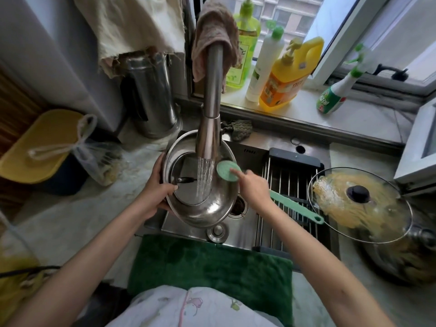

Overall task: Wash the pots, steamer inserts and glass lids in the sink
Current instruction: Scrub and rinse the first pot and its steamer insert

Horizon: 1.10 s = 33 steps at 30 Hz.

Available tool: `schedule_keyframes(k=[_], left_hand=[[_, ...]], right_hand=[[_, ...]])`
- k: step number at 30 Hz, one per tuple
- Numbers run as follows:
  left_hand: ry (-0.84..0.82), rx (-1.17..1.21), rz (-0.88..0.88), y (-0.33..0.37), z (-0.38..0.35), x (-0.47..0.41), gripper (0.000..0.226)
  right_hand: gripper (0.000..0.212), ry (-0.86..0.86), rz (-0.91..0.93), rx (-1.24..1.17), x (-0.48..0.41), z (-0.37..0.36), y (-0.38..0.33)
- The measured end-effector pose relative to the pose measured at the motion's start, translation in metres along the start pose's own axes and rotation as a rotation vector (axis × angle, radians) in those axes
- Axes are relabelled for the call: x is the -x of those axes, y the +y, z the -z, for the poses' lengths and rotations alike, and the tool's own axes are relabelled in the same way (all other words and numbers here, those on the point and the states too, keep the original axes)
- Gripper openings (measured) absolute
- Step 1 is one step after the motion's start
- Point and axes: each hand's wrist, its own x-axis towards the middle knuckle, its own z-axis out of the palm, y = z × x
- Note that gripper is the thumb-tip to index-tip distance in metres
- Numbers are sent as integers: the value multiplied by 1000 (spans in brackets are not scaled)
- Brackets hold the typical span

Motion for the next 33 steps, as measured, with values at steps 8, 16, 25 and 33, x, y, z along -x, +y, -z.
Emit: schedule_keyframes(k=[8, 16, 25, 33], left_hand=[[43, 84, -57, -7, 10, 2, 96], [-2, 283, -113, -7, 10, -6, 86], [-10, 273, 7, 9, -14, -24, 52], [-51, -1283, -176, -22, -97, -45, 75]], right_hand=[[49, 93, -450, -730, 1, -5, 14], [63, -25, -392, -1215, -6, 29, 15], [9, -30, -452, -1150, -7, 98, 23], [23, 106, -543, -800, 13, 97, 22]])
